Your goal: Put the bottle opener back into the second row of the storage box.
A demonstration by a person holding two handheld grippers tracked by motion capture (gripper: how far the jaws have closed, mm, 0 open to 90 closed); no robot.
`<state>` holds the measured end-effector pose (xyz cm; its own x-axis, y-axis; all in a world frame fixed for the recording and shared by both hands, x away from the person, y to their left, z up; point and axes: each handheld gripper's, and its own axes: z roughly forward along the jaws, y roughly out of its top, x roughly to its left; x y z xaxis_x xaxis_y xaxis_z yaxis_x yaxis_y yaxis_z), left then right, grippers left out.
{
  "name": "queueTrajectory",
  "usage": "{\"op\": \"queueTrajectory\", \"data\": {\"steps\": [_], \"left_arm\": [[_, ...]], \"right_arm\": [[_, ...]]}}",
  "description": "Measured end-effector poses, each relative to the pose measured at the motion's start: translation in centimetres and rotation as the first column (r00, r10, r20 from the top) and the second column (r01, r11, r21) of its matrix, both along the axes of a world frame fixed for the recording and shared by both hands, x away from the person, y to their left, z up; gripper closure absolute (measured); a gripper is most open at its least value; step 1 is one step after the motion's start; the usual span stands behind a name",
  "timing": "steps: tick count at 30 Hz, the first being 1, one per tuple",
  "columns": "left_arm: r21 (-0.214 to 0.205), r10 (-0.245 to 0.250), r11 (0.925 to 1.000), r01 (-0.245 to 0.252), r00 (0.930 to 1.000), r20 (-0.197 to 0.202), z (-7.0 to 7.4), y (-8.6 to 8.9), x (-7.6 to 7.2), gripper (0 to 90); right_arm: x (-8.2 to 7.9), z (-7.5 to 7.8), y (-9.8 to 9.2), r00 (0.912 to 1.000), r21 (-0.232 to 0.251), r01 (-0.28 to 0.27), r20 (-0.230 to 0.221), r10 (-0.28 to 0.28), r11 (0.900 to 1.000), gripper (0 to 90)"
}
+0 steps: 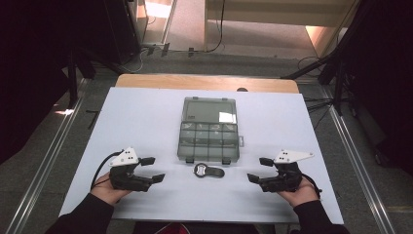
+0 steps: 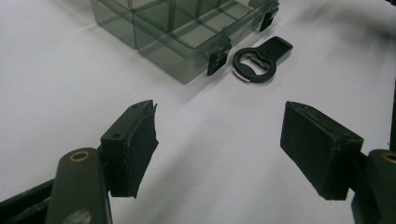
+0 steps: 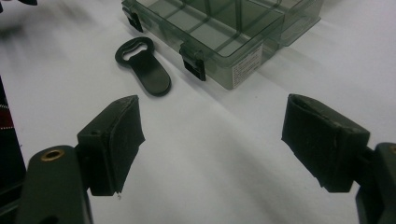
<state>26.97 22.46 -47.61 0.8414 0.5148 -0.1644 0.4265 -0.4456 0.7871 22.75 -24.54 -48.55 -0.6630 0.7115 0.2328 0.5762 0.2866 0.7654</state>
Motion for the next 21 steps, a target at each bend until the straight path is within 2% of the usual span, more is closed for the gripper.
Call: {"op": "queueTrajectory", "data": {"steps": [9,21], "left_arm": [[-0.004,0.000,1.0000,0.000,1.0000,-0.003,-0.02,-0.03,0.01,26.8],[-0.005,0.000,1.0000,0.000,1.0000,-0.004,-0.03,-0.02,0.02,26.8]], "right_arm": [[-0.09,0.04,-0.11,0.9997,0.030,0.012,-0.022,-0.011,0.9995,22.9],[-0.02,0.04,0.00,0.9995,0.007,-0.012,-0.028,0.013,0.9999,23.9]]}}
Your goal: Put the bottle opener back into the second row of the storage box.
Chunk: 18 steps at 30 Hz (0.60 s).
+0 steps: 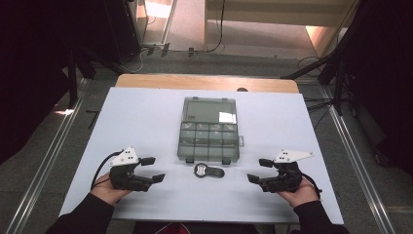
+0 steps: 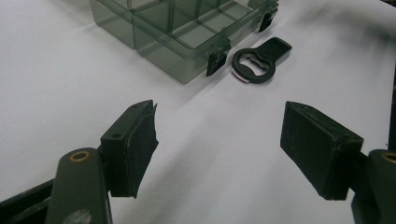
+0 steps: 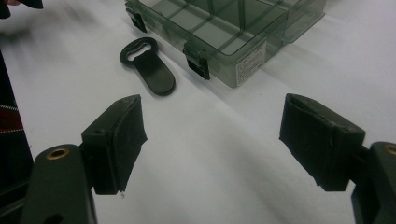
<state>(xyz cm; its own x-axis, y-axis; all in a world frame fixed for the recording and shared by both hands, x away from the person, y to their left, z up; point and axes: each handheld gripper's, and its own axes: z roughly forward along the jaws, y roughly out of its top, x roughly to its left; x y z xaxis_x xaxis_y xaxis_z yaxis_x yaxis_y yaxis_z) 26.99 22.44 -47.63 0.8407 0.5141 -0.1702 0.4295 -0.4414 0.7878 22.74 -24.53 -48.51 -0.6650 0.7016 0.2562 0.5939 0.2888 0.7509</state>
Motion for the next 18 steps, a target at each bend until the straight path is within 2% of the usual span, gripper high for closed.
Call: {"op": "queueTrajectory", "data": {"steps": [18], "left_arm": [[0.000,-0.001,1.0000,0.001,1.0000,0.004,0.04,0.06,0.00,26.8]], "right_arm": [[0.02,-0.08,0.04,0.9998,-0.005,-0.013,-0.017,0.013,0.9999,24.1]]}}
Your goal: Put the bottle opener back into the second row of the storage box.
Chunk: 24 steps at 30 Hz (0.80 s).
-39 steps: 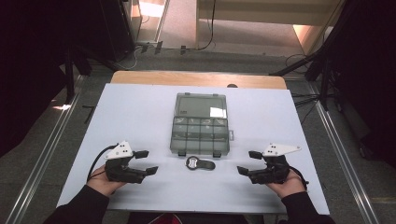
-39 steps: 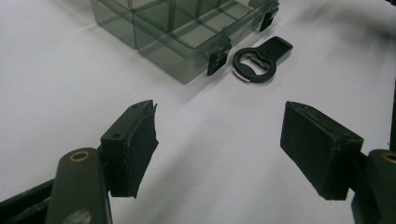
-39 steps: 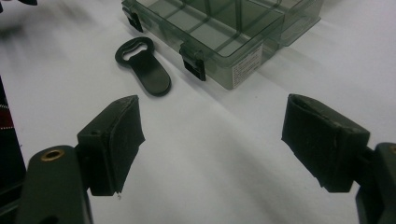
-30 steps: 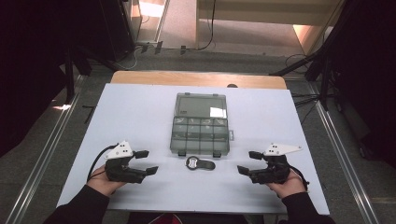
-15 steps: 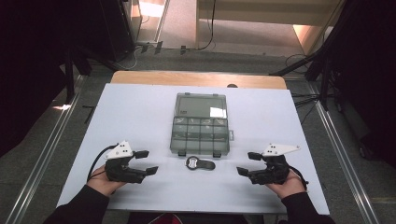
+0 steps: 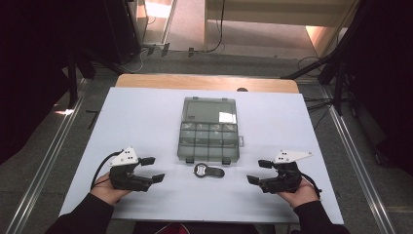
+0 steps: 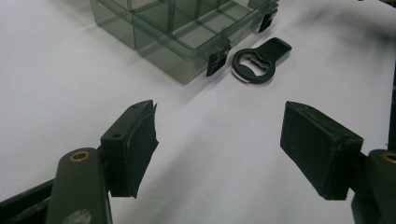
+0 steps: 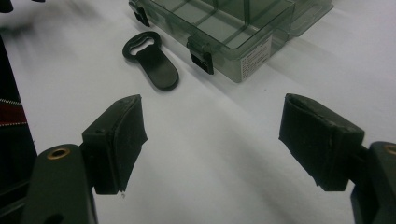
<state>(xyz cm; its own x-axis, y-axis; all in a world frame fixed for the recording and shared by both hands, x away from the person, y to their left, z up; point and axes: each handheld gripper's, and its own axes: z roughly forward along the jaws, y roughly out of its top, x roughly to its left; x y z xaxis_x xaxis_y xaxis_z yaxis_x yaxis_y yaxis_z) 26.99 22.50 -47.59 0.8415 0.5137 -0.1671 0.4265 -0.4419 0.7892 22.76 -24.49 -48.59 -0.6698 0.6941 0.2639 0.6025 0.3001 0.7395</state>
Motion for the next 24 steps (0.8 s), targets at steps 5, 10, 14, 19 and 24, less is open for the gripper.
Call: {"op": "queueTrajectory", "data": {"steps": [5,10,14,19,24], "left_arm": [[-0.004,0.001,1.0000,-0.001,1.0000,0.002,0.01,0.00,-0.02,26.8],[-0.006,0.002,1.0000,-0.002,1.0000,0.002,0.02,0.00,-0.03,26.8],[-0.004,0.004,1.0000,-0.004,1.0000,0.002,0.03,0.03,-0.03,26.8],[-0.004,0.005,1.0000,-0.005,1.0000,0.002,0.01,0.00,-0.02,26.8],[-0.004,0.005,1.0000,-0.005,1.0000,0.003,-0.01,0.01,0.01,26.8]], "right_arm": [[0.01,-0.01,-0.04,1.0000,-0.004,0.001,-0.003,-0.001,1.0000,24.2],[0.03,-0.05,-0.02,1.0000,-0.011,0.003,-0.003,-0.003,0.9999,24.1],[0.25,-0.08,-0.24,0.9997,-0.002,0.016,-0.019,-0.016,0.9999,23.9],[0.55,0.05,-0.39,1.0000,0.016,-0.002,-0.004,0.002,0.9999,23.9],[0.87,0.18,0.01,0.9969,0.009,-0.076,0.022,0.075,0.9971,23.9]]}}
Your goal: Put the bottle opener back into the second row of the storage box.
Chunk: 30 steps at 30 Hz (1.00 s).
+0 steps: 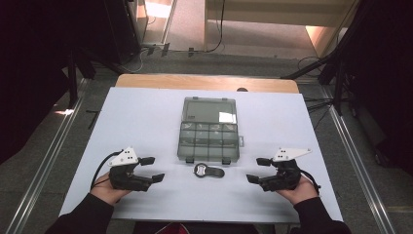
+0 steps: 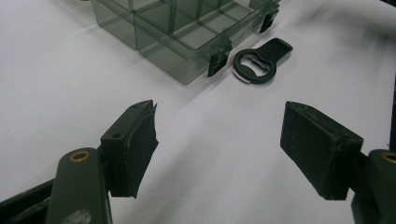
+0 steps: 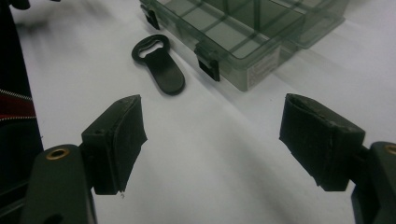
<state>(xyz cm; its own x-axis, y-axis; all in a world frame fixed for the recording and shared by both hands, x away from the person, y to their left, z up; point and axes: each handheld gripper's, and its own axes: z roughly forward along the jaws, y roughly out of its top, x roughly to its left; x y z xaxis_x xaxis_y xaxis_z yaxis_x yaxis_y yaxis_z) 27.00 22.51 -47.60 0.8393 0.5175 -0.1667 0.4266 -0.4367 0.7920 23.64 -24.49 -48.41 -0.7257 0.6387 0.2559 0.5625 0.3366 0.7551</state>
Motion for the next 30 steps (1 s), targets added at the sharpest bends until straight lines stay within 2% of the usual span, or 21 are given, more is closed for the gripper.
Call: {"op": "queueTrajectory", "data": {"steps": [6,15,30], "left_arm": [[0.002,0.001,1.0000,-0.001,1.0000,0.002,0.0,0.0,0.0,26.8],[0.000,0.002,1.0000,-0.002,1.0000,0.001,0.0,0.0,0.0,26.9],[0.003,0.001,1.0000,-0.001,1.0000,-0.004,0.0,0.1,0.1,26.8]], "right_arm": [[0.6,0.3,0.6,0.9978,0.004,-0.066,0.003,0.066,0.9978,23.9],[1.5,0.9,1.6,0.9923,0.002,-0.124,0.004,0.124,0.9923,24.1],[2.7,2.2,3.1,0.9847,-0.007,-0.174,-0.003,0.174,0.9847,24.3]]}}
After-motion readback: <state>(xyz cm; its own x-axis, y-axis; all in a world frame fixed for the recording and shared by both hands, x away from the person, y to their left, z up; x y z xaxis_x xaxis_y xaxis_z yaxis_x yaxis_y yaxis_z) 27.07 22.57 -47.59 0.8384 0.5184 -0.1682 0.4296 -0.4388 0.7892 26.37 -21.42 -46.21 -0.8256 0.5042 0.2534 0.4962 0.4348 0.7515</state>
